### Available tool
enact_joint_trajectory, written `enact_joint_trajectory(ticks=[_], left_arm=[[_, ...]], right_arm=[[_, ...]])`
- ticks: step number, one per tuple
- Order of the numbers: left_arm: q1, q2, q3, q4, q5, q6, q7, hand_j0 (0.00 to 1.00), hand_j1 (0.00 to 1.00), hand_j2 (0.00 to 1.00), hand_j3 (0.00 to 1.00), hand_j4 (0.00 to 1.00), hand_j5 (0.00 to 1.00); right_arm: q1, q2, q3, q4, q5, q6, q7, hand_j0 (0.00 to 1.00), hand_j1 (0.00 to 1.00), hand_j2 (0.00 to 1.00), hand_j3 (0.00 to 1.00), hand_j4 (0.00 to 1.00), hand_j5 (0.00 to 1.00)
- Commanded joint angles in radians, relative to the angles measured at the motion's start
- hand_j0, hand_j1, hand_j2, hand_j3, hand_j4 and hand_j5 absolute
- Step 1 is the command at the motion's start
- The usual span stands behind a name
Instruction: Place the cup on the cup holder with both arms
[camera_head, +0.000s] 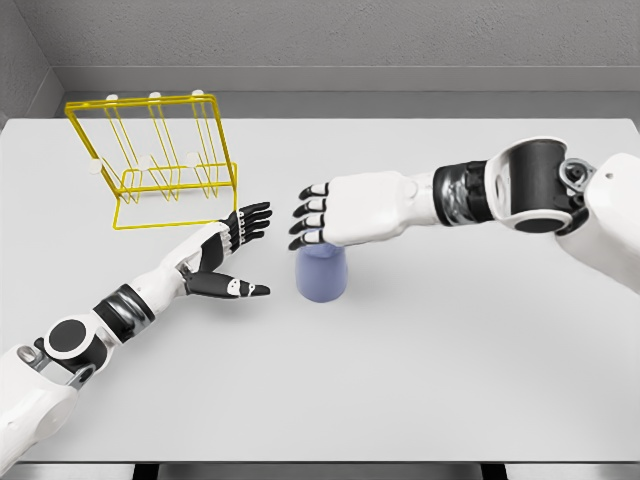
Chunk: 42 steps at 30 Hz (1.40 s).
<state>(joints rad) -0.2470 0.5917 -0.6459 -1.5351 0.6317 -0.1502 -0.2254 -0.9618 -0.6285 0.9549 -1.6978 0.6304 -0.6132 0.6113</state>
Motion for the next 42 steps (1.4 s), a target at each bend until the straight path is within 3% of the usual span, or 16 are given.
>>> enact_joint_trajectory(ticks=[1, 3, 7, 10, 14, 16, 18, 21, 23, 27, 42], left_arm=[[0.0, 0.0, 0.0, 0.0, 0.003, 0.0, 0.0, 1.0, 1.0, 1.0, 1.0, 1.0, 1.0], [0.0, 0.0, 0.0, 0.0, 0.003, 0.0, 0.0, 1.0, 1.0, 1.0, 1.0, 1.0, 1.0], [-0.002, -0.004, -0.003, -0.002, 0.002, 0.004, 0.0, 1.0, 1.0, 1.0, 1.0, 1.0, 1.0], [-0.006, -0.032, -0.009, -0.002, -0.001, 0.008, 0.0, 1.0, 1.0, 1.0, 1.0, 1.0, 1.0], [-0.034, -0.066, -0.029, -0.002, -0.004, 0.011, 0.0, 1.0, 1.0, 1.0, 1.0, 1.0, 1.0], [-0.049, -0.078, -0.038, -0.002, -0.003, 0.012, 0.0, 1.0, 1.0, 1.0, 1.0, 1.0, 1.0], [-0.058, -0.092, -0.047, -0.002, -0.003, 0.049, 0.001, 1.0, 1.0, 1.0, 1.0, 1.0, 1.0], [-0.083, -0.124, -0.055, 0.013, -0.001, 0.084, 0.003, 1.0, 1.0, 1.0, 1.0, 1.0, 1.0], [-0.097, -0.139, -0.054, 0.038, 0.0, 0.092, 0.003, 1.0, 1.0, 1.0, 1.0, 1.0, 1.0], [-0.103, -0.161, -0.054, 0.073, -0.001, 0.093, 0.003, 1.0, 1.0, 1.0, 1.0, 1.0, 1.0], [-0.103, -0.176, -0.072, 0.061, -0.05, 0.115, 0.001, 1.0, 1.0, 1.0, 1.0, 1.0, 1.0]], right_arm=[[0.002, -0.04, -0.062, -0.003, -0.018, 0.002, 0.0, 1.0, 1.0, 1.0, 1.0, 1.0, 1.0], [0.008, -0.088, -0.134, -0.036, -0.067, 0.002, 0.0, 1.0, 1.0, 1.0, 1.0, 1.0, 1.0], [0.117, -0.161, -0.369, -0.059, -0.169, 0.002, 0.0, 1.0, 1.0, 1.0, 1.0, 1.0, 1.0], [0.3, -0.204, -0.637, -0.052, -0.264, 0.002, 0.0, 1.0, 1.0, 1.0, 1.0, 1.0, 1.0], [0.489, -0.2, -0.838, -0.048, -0.423, 0.002, 0.0, 1.0, 1.0, 1.0, 1.0, 1.0, 1.0], [0.587, -0.189, -0.898, -0.049, -0.489, 0.002, 0.0, 1.0, 1.0, 1.0, 1.0, 1.0, 1.0], [0.63, -0.126, -0.903, -0.046, -0.486, 0.002, 0.0, 1.0, 1.0, 1.0, 1.0, 1.0, 1.0], [0.701, -0.106, -0.903, -0.025, -0.483, 0.002, 0.0, 1.0, 1.0, 1.0, 1.0, 1.0, 1.0], [0.713, -0.105, -0.903, 0.014, -0.482, 0.002, 0.0, 1.0, 1.0, 1.0, 1.0, 1.0, 1.0], [0.742, -0.066, -0.944, 0.018, -0.483, 0.002, 0.0, 1.0, 1.0, 1.0, 1.0, 1.0, 1.0], [0.749, -0.062, -0.944, 0.018, -0.483, 0.002, 0.0, 1.0, 1.0, 1.0, 1.0, 1.0, 1.0]])
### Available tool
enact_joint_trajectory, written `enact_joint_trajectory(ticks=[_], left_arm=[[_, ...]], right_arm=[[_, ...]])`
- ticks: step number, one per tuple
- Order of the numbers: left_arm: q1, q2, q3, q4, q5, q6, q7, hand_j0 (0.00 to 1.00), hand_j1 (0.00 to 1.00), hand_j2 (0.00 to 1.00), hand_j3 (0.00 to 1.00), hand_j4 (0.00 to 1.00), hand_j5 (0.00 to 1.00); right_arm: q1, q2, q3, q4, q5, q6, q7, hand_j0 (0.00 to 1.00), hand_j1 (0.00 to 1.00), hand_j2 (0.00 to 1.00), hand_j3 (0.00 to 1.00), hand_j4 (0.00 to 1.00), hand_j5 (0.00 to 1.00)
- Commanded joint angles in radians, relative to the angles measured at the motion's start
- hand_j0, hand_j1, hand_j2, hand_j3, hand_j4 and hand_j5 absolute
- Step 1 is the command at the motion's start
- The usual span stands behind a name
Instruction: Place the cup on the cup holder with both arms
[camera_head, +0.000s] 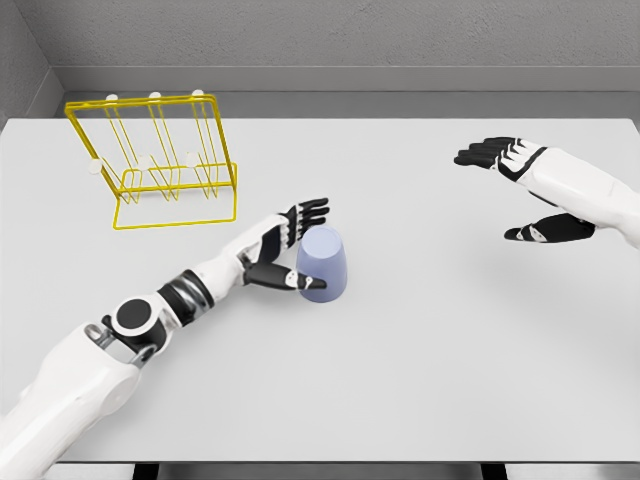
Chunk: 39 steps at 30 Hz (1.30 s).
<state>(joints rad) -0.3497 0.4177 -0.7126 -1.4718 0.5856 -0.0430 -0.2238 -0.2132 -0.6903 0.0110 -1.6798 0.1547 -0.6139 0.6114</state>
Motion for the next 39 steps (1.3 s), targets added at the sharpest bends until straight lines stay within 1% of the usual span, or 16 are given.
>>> enact_joint_trajectory(ticks=[1, 11, 21, 24, 25, 28, 30, 31, 39], left_arm=[[0.002, -0.007, -0.005, -0.002, -0.004, 0.008, 0.0, 1.0, 1.0, 1.0, 1.0, 1.0, 1.0], [0.005, -0.023, -0.005, -0.005, -0.035, 0.029, 0.0, 1.0, 1.0, 1.0, 1.0, 1.0, 1.0], [0.011, -0.023, -0.005, 0.004, -0.032, 0.029, 0.0, 1.0, 1.0, 1.0, 1.0, 1.0, 1.0], [0.008, -0.023, -0.005, 0.001, -0.032, 0.028, 0.0, 0.86, 0.86, 0.86, 0.86, 0.86, 0.86], [0.008, -0.023, -0.005, 0.001, -0.032, 0.028, 0.0, 0.79, 0.79, 0.79, 0.79, 0.79, 0.79], [0.009, -0.033, -0.005, 0.001, -0.059, 0.028, 0.0, 0.73, 0.73, 0.73, 0.73, 0.73, 0.73], [0.009, -0.036, -0.005, 0.001, -0.061, 0.028, 0.0, 0.72, 0.72, 0.72, 0.72, 0.72, 0.72], [0.009, -0.036, -0.004, 0.001, -0.059, 0.028, 0.0, 0.67, 0.67, 0.67, 0.67, 0.67, 0.67], [0.006, -0.036, 0.018, -0.004, -0.052, 0.022, 0.0, 0.67, 0.67, 0.67, 0.67, 0.67, 0.67]], right_arm=[[0.0, 0.0, 0.0, -0.001, -0.007, 0.003, -0.001, 1.0, 1.0, 1.0, 1.0, 1.0, 1.0], [0.002, 0.005, 0.0, -0.001, -0.007, 0.003, -0.001, 1.0, 1.0, 1.0, 1.0, 1.0, 1.0], [0.002, 0.005, 0.0, -0.001, -0.007, 0.003, -0.001, 1.0, 1.0, 1.0, 1.0, 1.0, 1.0], [0.002, 0.005, 0.0, -0.003, -0.007, 0.003, -0.001, 1.0, 1.0, 1.0, 1.0, 1.0, 1.0], [0.003, 0.005, 0.0, -0.003, -0.009, 0.003, -0.001, 1.0, 1.0, 1.0, 1.0, 1.0, 1.0], [0.003, 0.005, 0.0, -0.005, -0.009, 0.003, -0.001, 1.0, 1.0, 1.0, 1.0, 1.0, 1.0], [0.003, 0.005, 0.0, -0.005, -0.009, 0.003, -0.001, 1.0, 1.0, 1.0, 1.0, 1.0, 1.0], [0.002, 0.005, 0.0, -0.005, -0.009, 0.003, -0.001, 1.0, 1.0, 1.0, 1.0, 1.0, 1.0], [0.003, 0.005, 0.0, -0.005, -0.009, 0.003, -0.001, 1.0, 1.0, 1.0, 1.0, 1.0, 1.0]])
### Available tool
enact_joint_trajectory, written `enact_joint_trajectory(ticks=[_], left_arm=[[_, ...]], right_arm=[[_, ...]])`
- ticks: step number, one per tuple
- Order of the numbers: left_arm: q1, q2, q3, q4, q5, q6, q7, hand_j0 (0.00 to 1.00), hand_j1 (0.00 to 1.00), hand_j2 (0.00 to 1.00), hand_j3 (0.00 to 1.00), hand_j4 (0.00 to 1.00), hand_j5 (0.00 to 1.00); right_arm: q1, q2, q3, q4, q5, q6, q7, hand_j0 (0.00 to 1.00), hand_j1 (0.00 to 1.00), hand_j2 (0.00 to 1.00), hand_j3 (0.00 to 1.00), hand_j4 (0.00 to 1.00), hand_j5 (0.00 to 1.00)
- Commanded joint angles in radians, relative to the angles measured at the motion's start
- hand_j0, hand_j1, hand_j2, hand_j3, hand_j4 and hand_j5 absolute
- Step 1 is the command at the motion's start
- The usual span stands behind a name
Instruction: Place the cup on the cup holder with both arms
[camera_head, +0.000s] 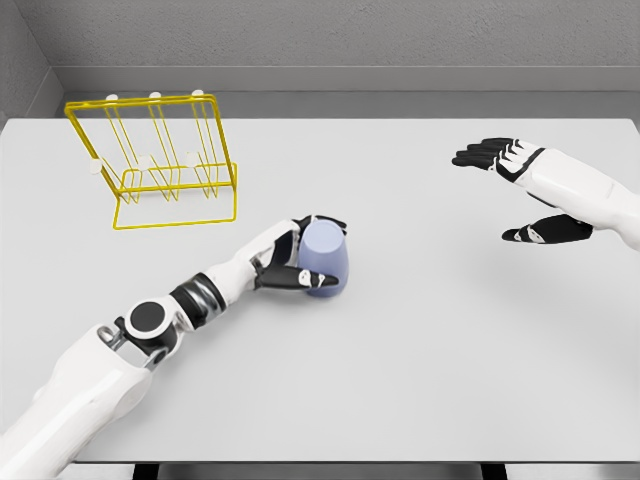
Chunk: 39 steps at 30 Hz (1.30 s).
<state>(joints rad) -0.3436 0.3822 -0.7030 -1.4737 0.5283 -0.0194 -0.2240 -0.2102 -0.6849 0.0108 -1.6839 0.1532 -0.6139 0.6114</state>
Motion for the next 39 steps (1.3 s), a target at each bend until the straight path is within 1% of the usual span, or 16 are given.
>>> enact_joint_trajectory(ticks=[1, 3, 4, 8, 10, 11, 14, 15, 19, 21, 23, 24, 26, 31, 35, 39], left_arm=[[0.0, 0.001, 0.017, -0.003, 0.009, -0.004, 0.0, 0.67, 0.67, 0.67, 0.67, 0.67, 0.67], [0.003, 0.001, 0.034, -0.008, 0.012, -0.004, 0.0, 0.67, 0.67, 0.67, 0.67, 0.67, 0.67], [0.008, 0.003, 0.046, -0.025, 0.013, -0.004, 0.0, 0.67, 0.67, 0.67, 0.67, 0.67, 0.67], [0.018, 0.006, 0.051, -0.083, 0.016, -0.001, 0.0, 0.67, 0.67, 0.67, 0.67, 0.67, 0.67], [0.043, 0.009, 0.083, -0.12, 0.016, -0.001, 0.0, 0.67, 0.67, 0.67, 0.67, 0.67, 0.67], [0.048, 0.012, 0.086, -0.137, 0.016, -0.001, 0.0, 0.67, 0.67, 0.67, 0.67, 0.67, 0.67], [0.066, 0.014, 0.125, -0.16, 0.016, -0.001, 0.0, 0.67, 0.67, 0.67, 0.67, 0.67, 0.67], [0.069, 0.015, 0.14, -0.169, 0.016, -0.001, 0.0, 0.67, 0.67, 0.67, 0.67, 0.67, 0.67], [0.071, 0.03, 0.166, -0.195, 0.018, 0.001, 0.0, 0.67, 0.67, 0.67, 0.67, 0.67, 0.67], [0.071, 0.053, 0.181, -0.221, 0.03, 0.001, 0.0, 0.67, 0.67, 0.67, 0.67, 0.67, 0.67], [0.072, 0.061, 0.2, -0.23, 0.032, 0.001, 0.0, 0.67, 0.67, 0.67, 0.67, 0.67, 0.67], [0.084, 0.076, 0.215, -0.252, 0.035, 0.001, 0.0, 0.68, 0.68, 0.68, 0.68, 0.68, 0.68], [0.091, 0.104, 0.217, -0.287, 0.053, 0.001, 0.0, 0.68, 0.68, 0.68, 0.68, 0.68, 0.68], [0.089, 0.178, 0.231, -0.306, 0.087, -0.004, 0.0, 0.68, 0.68, 0.68, 0.68, 0.68, 0.68], [0.087, 0.219, 0.246, -0.318, 0.108, -0.005, 0.0, 0.69, 0.69, 0.69, 0.69, 0.69, 0.69], [0.087, 0.245, 0.286, -0.318, 0.125, -0.005, 0.002, 0.69, 0.69, 0.69, 0.69, 0.69, 0.69]], right_arm=[[-0.002, -0.001, 0.0, 0.0, -0.007, 0.003, -0.001, 1.0, 1.0, 1.0, 1.0, 1.0, 1.0], [0.0, -0.001, 0.0, 0.0, -0.007, 0.003, -0.001, 1.0, 1.0, 1.0, 1.0, 1.0, 1.0], [0.0, -0.001, 0.0, 0.0, -0.007, 0.003, -0.001, 1.0, 1.0, 1.0, 1.0, 1.0, 1.0], [0.0, -0.001, 0.0, 0.0, -0.007, 0.003, -0.001, 1.0, 1.0, 1.0, 1.0, 1.0, 1.0], [0.0, -0.001, 0.0, -0.002, -0.007, 0.003, -0.001, 1.0, 1.0, 1.0, 1.0, 1.0, 1.0], [-0.002, -0.001, 0.0, -0.002, -0.007, 0.003, -0.001, 1.0, 1.0, 1.0, 1.0, 1.0, 1.0], [0.0, -0.001, 0.0, -0.002, -0.007, 0.003, -0.001, 1.0, 1.0, 1.0, 1.0, 1.0, 1.0], [0.0, -0.001, 0.0, -0.002, -0.007, 0.003, -0.001, 1.0, 1.0, 1.0, 1.0, 1.0, 1.0], [0.0, -0.001, 0.0, -0.002, -0.007, 0.003, -0.001, 1.0, 1.0, 1.0, 1.0, 1.0, 1.0], [0.0, -0.001, 0.0, -0.002, -0.007, 0.003, -0.001, 1.0, 1.0, 1.0, 1.0, 1.0, 1.0], [0.0, -0.001, 0.0, -0.002, -0.007, 0.003, -0.001, 1.0, 1.0, 1.0, 1.0, 1.0, 1.0], [0.0, -0.001, 0.0, -0.002, -0.007, 0.003, -0.001, 1.0, 1.0, 1.0, 1.0, 1.0, 1.0], [0.0, -0.001, 0.0, -0.002, -0.007, 0.003, -0.001, 1.0, 1.0, 1.0, 1.0, 1.0, 1.0], [0.0, -0.001, 0.0, -0.002, -0.007, 0.003, -0.001, 1.0, 1.0, 1.0, 1.0, 1.0, 1.0], [0.0, -0.001, 0.0, -0.003, -0.007, 0.003, -0.001, 1.0, 1.0, 1.0, 1.0, 1.0, 1.0], [0.003, -0.001, -0.002, -0.007, -0.009, 0.003, -0.001, 1.0, 1.0, 1.0, 1.0, 1.0, 1.0]])
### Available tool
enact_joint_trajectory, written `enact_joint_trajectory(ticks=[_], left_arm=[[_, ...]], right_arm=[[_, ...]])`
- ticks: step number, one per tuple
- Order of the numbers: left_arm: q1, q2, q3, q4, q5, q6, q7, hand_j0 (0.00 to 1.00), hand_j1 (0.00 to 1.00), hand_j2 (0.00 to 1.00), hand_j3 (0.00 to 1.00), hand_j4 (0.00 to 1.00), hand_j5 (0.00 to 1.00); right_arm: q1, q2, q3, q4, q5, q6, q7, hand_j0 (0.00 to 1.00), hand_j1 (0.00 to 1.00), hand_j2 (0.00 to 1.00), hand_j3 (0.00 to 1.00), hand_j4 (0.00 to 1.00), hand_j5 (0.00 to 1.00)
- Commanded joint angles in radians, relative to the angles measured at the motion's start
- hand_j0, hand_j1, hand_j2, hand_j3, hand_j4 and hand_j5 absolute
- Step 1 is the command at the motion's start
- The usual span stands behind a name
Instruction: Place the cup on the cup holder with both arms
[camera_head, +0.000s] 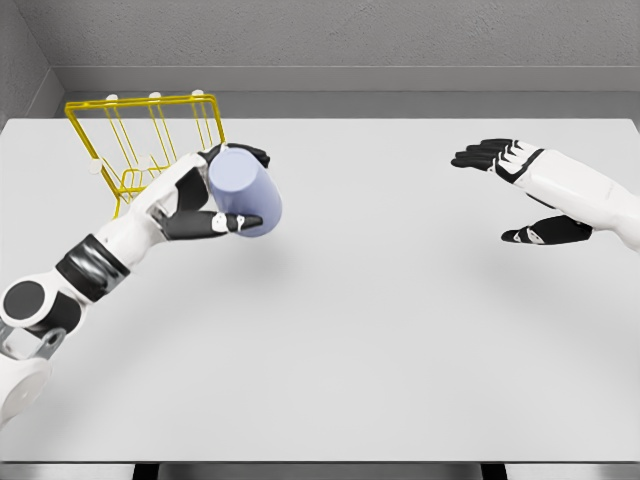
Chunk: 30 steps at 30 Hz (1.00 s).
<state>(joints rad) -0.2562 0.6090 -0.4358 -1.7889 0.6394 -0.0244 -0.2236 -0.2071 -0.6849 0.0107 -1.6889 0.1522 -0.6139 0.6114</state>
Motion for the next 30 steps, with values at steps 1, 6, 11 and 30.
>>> enact_joint_trajectory(ticks=[1, 6, 11, 30], left_arm=[[0.0, 0.02, 0.025, -0.001, 0.025, 0.0, 0.001, 0.69, 0.69, 0.69, 0.69, 0.69, 0.69], [-0.002, 0.041, 0.068, 0.0, 0.043, 0.0, 0.001, 0.69, 0.69, 0.69, 0.69, 0.69, 0.69], [0.0, 0.057, 0.095, 0.009, 0.052, 0.0, 0.001, 0.69, 0.69, 0.69, 0.69, 0.69, 0.69], [-0.006, 0.081, 0.147, 0.042, 0.103, 0.0, 0.001, 0.7, 0.7, 0.7, 0.7, 0.7, 0.7]], right_arm=[[0.0, -0.001, -0.002, -0.002, -0.008, 0.003, -0.001, 1.0, 1.0, 1.0, 1.0, 1.0, 1.0], [0.0, -0.001, 0.0, 0.0, -0.008, 0.003, -0.001, 1.0, 1.0, 1.0, 1.0, 1.0, 1.0], [0.0, -0.001, -0.002, 0.0, -0.008, 0.003, -0.001, 1.0, 1.0, 1.0, 1.0, 1.0, 1.0], [0.0, -0.001, -0.002, 0.001, -0.006, 0.003, -0.001, 1.0, 1.0, 1.0, 1.0, 1.0, 1.0]])
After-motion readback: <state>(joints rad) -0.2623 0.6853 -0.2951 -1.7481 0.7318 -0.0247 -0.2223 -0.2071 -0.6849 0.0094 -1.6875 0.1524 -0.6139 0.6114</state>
